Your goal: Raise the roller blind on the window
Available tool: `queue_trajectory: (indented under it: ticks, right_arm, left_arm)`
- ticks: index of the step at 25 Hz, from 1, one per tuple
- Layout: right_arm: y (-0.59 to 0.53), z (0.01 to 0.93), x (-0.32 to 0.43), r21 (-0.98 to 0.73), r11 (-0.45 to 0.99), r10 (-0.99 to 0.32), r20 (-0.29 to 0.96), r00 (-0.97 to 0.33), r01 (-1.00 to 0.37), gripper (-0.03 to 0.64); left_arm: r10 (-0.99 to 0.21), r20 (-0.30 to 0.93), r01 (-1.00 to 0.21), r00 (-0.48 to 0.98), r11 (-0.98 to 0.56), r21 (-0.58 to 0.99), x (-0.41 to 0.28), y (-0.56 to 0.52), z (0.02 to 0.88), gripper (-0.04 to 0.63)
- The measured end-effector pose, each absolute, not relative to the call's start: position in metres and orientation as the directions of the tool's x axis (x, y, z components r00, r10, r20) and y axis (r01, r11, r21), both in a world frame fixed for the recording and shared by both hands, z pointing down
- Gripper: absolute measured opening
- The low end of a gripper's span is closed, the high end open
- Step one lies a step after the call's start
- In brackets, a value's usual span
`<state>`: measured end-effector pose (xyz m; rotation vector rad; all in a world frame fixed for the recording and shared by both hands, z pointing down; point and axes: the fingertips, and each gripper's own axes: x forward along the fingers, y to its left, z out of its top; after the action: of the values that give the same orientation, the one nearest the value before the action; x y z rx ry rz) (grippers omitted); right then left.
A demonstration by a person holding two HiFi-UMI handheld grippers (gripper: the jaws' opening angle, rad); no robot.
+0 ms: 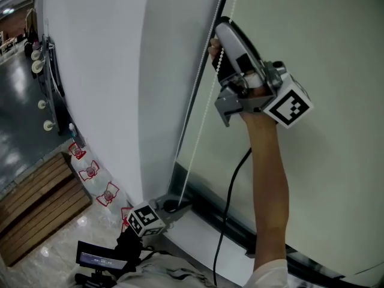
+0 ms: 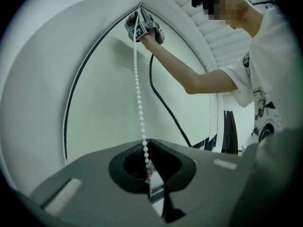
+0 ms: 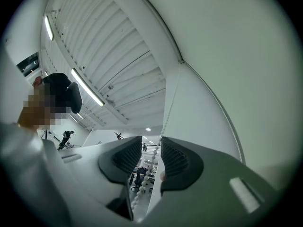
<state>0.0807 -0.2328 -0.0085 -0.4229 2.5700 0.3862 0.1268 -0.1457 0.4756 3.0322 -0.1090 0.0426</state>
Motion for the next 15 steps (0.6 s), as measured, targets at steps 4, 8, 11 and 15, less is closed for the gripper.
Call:
queue_trajectory:
  ticks: [4,8,11,15]
  right_arm:
    - [-0.227,-0.031,0.083,0.209,0.909,-0.198,-0.545,-0.815,-0.361,0.099]
    - [-0.227,-0.039,0.084,0.199,0.912,-0.188,-0.574,-0.797,-0.359,0.066]
    - [-0.230,-0.038,0.088,0.168,0.912,-0.206,-0.599,-0.774,-0.373,0.011]
    - [-0.237,-0.036,0.095,0.102,0.927,-0.220,-0.631,-0.744,-0.360,0.012]
  left_arm:
    - [-0.074,0.036,-0.077,0.997,-0.991,0.110,0.127,-0.146,0.477,-0.002]
    - [-0.075,0.039,-0.079,0.996,-0.992,0.103,0.127,-0.149,0.476,-0.002]
    - [-0.075,0.042,-0.079,0.996,-0.992,0.102,0.127,-0.149,0.477,-0.002]
    - [-0.076,0.043,-0.080,0.996,-0.991,0.104,0.127,-0.150,0.477,-0.002]
